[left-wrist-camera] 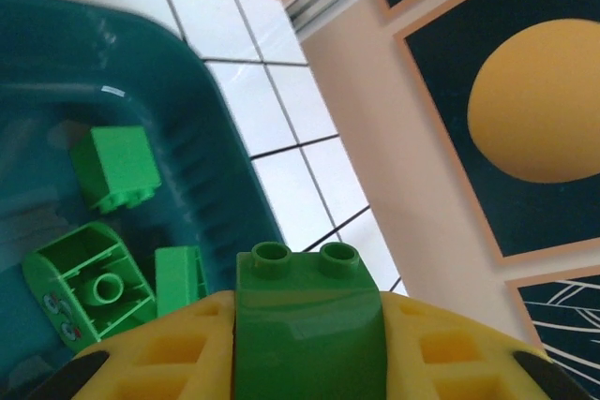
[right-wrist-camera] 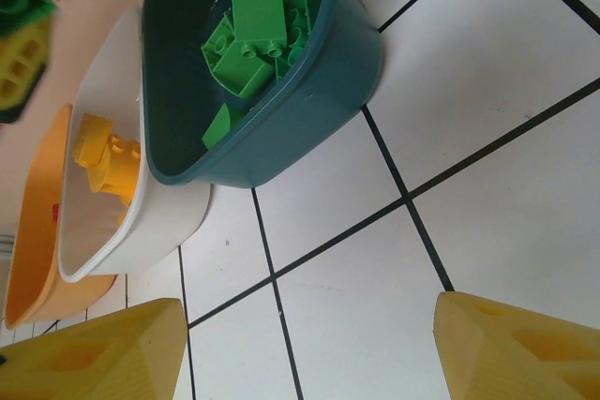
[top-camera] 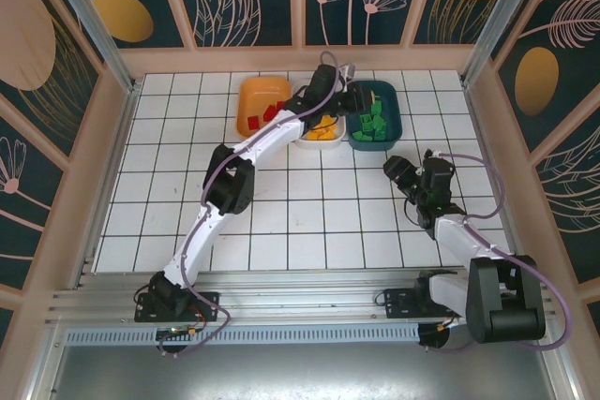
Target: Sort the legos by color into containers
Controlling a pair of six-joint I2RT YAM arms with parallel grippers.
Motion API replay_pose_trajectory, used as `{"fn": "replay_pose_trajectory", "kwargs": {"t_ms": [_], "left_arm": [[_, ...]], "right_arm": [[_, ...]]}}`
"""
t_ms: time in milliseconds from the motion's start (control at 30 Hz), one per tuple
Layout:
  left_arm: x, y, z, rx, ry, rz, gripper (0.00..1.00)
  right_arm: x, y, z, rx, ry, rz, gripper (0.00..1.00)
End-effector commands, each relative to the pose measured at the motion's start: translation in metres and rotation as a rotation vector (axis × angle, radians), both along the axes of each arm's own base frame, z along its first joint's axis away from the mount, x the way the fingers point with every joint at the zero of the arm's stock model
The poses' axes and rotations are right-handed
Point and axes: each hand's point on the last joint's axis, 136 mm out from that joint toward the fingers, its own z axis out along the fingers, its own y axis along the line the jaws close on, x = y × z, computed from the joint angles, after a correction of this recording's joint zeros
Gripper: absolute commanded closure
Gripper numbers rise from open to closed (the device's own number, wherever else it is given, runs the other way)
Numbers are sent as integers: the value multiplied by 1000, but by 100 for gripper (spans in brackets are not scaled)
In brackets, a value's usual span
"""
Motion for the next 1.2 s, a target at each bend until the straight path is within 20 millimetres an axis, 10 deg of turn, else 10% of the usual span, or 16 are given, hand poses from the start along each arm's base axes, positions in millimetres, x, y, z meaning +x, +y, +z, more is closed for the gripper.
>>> {"fn": "replay_pose_trajectory", "kwargs": {"t_ms": [0, 400, 667, 800, 1000, 1167], "left_arm": [[4, -4, -14, -35, 30, -12, 73], [3, -11, -22, -41, 25, -23, 54], [-1, -9, 22, -28, -94, -61, 19], [-15, 4, 79, -6, -220, -85, 7], [-70, 80, 177, 102, -476, 25, 2], [-139, 202, 220, 179, -643, 326, 2]], "right_arm": [[-2, -8, 5, -13, -28, -33, 29], [-2, -6, 7, -16, -34, -22, 28], [-3, -7, 12, -24, -56, -23, 25], [-5, 1, 31, -22, -155, 25, 22], [-10, 26, 87, -86, -352, 104, 10], [-26, 60, 168, -137, -564, 124, 1]]}}
